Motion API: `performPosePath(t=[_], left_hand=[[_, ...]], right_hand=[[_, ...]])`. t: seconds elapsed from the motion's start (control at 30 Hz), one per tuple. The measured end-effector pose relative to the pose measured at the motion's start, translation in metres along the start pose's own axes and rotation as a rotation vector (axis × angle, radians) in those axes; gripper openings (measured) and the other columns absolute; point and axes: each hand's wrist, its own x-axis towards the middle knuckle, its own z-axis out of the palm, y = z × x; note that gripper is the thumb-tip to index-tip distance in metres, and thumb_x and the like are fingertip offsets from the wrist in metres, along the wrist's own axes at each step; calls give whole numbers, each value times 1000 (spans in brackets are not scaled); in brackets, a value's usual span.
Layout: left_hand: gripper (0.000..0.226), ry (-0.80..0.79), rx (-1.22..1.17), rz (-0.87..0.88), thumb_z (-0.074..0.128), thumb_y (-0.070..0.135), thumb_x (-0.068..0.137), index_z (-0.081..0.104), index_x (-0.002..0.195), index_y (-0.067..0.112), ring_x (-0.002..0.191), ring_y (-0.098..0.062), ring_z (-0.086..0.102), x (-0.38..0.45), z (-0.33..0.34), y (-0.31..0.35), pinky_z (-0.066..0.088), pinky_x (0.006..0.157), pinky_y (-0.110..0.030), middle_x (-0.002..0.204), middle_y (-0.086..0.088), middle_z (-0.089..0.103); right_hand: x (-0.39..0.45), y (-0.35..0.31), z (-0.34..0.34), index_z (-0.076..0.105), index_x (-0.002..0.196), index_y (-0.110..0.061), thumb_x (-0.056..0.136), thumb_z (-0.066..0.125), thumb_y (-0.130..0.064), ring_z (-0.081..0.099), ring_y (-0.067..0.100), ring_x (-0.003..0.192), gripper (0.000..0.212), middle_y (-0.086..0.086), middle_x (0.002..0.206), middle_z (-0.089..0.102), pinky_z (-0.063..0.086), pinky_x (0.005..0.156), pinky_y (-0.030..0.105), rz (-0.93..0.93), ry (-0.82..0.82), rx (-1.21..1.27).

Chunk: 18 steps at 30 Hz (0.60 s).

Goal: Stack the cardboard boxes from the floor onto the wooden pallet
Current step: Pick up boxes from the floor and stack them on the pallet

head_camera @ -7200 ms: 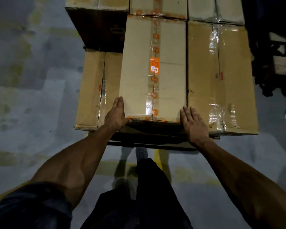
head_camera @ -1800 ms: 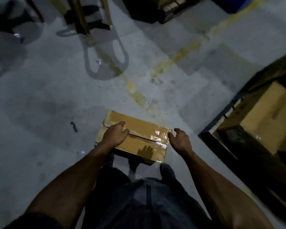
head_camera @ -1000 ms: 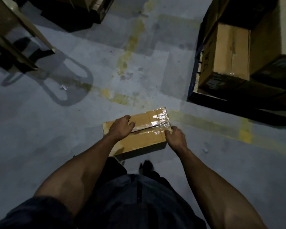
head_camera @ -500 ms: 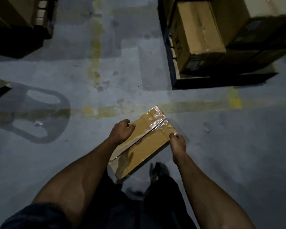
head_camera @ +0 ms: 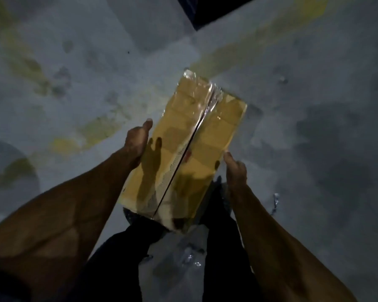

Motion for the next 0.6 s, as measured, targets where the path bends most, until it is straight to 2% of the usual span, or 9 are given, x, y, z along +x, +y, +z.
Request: performPosePath(t=[0.1,0.17,0.23,0.3,0.33,0.43,0.53,0.6], left_hand=[[59,10,69,13,48,46,103,54,139,0,101,-20,50,45,16,-31,36,86,-32,129,-12,60],[59,-10,117,4,49,50,102,57,135,2,91,-19,55,69,21,-47,43,77,-30,118,-8,60],[58,-60,141,-30,54,58,96,63,121,6,80,-20,61,88,24,-62,47,62,-28,113,-11,64],[58,-103,169,-38,61,64,89,65,107,10,73,-22,64,101,26,-74,50,58,-31,105,-12,67],[59,-112,183,-28,64,65,86,65,107,10,73,-21,65,105,28,-80,51,60,-31,103,-10,67],[63,-116,228,23,68,67,80,63,111,12,80,-17,65,111,32,-87,51,64,-29,99,-4,68],[66,-102,282,64,71,69,76,65,113,14,81,-16,66,108,35,-91,53,70,-30,99,-3,68],[61,-79,294,91,73,67,76,68,108,16,83,-19,68,101,36,-92,57,74,-34,95,-2,70]], right_hand=[[45,41,24,26,157,-13,86,72,-54,40,34,139,94,11,157,37,37,114,50,23,-12,59],[68,59,40,21,159,-14,78,76,-58,38,36,141,107,13,160,32,37,115,53,40,-22,91],[84,74,53,26,157,-14,60,80,-66,44,36,137,122,13,156,39,42,111,54,59,-32,128],[96,87,62,35,153,-12,59,81,-64,52,36,130,117,14,149,49,46,107,54,56,-25,146],[101,94,65,39,151,-11,62,81,-65,54,36,128,112,14,146,52,47,106,53,51,-16,146],[107,105,73,50,144,-11,48,79,-76,60,33,122,119,12,138,60,51,103,50,12,22,181],[104,107,72,49,146,-11,70,85,-55,58,31,125,95,11,140,59,50,105,49,-31,33,205],[101,108,67,46,148,-13,73,84,-53,56,30,127,93,9,142,57,48,107,49,-60,17,197]])
